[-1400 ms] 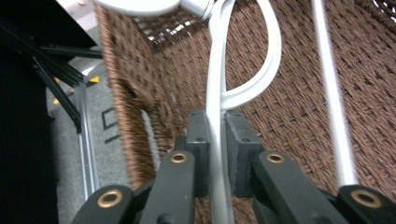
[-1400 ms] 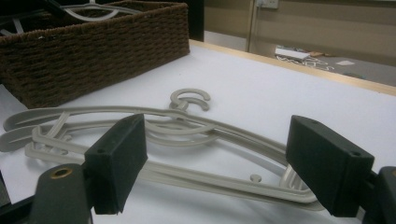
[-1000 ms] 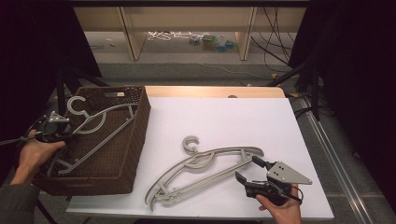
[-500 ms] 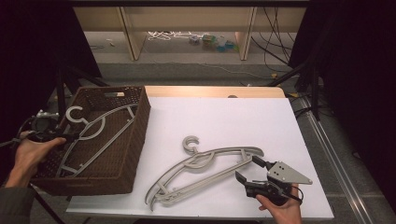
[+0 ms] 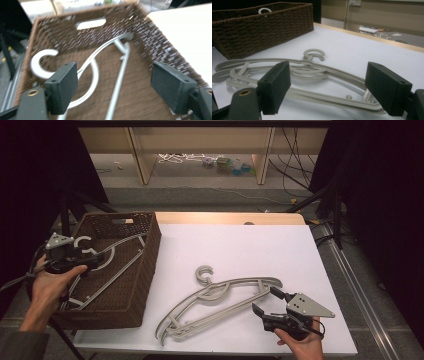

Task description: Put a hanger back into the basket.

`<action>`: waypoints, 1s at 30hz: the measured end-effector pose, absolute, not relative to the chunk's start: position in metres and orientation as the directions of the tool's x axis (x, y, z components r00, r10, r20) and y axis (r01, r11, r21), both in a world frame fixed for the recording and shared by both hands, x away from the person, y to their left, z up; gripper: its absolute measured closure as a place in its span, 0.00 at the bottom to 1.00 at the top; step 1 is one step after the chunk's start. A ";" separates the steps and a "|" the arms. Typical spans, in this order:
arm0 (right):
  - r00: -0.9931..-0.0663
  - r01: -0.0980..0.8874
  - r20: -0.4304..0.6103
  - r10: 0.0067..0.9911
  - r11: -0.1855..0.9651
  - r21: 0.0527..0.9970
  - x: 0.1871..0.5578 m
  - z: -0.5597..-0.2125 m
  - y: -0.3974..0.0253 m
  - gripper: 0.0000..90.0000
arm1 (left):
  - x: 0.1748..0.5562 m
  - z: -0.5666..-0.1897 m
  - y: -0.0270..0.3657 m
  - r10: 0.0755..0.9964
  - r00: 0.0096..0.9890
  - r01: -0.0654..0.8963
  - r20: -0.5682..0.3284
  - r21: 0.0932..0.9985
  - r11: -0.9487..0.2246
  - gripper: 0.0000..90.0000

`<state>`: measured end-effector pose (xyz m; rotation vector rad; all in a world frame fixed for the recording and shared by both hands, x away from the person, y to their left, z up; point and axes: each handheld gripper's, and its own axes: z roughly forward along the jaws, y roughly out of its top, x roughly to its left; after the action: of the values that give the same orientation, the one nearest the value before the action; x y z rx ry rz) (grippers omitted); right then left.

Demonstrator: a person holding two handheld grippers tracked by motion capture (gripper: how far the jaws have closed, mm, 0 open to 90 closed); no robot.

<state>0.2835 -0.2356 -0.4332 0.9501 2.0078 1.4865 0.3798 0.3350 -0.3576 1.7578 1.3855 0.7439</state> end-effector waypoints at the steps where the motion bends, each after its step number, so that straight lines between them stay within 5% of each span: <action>1: -0.653 0.252 0.034 0.757 0.175 0.952 0.284 -0.433 -0.236 0.24 | 0.378 -0.357 0.330 0.968 0.251 0.518 -0.016 0.847 -0.121 0.22; 20: -0.660 0.249 0.057 0.749 0.147 0.957 0.285 -0.434 -0.237 0.24 | 0.348 -0.366 0.231 0.875 0.455 0.360 -0.168 0.933 -0.008 0.21; 30: -0.661 0.239 0.055 0.748 0.140 0.961 0.286 -0.432 -0.243 0.23 | 0.335 -0.378 0.191 0.839 0.523 0.306 -0.151 0.952 -0.020 0.22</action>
<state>0.2856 -0.2427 -0.4319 0.9445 1.9828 1.5389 0.3347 0.1913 -0.3779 1.5884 1.0047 0.5652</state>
